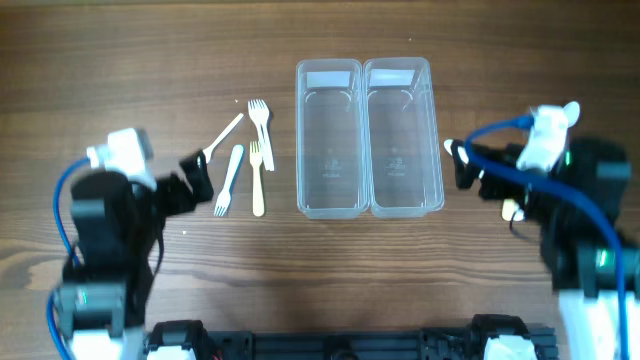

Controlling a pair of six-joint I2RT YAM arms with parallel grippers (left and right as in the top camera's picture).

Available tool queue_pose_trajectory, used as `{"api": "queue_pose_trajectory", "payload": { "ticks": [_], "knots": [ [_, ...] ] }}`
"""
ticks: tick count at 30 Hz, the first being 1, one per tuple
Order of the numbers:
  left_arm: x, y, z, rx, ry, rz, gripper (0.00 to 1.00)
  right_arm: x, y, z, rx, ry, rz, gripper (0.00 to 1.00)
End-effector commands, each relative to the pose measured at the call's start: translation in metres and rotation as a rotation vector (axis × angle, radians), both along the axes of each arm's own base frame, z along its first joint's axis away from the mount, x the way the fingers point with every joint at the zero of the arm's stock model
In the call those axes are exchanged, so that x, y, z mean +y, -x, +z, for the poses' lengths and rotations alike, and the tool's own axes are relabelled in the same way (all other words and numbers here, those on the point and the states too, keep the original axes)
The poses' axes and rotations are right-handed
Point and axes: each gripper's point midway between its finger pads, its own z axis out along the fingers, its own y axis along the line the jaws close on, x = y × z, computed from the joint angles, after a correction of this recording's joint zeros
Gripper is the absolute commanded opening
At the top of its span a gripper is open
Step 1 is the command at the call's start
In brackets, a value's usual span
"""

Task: Pack container
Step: 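Move the right gripper over the spoons and lower onto the yellow spoon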

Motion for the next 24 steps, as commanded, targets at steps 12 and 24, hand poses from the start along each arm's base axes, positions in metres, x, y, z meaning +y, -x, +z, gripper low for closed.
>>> {"api": "queue_pose_trajectory", "payload": {
  "ticks": [12,24],
  "knots": [
    [0.004,-0.044,-0.039,0.246,-0.036,-0.027,1.0,-0.041,-0.059,-0.128,0.495,0.261,0.033,1.0],
    [0.003,-0.04,-0.043,0.269,-0.034,-0.027,1.0,-0.126,-0.04,-0.192,0.73,0.025,-0.355,1.0]
  ]
}}
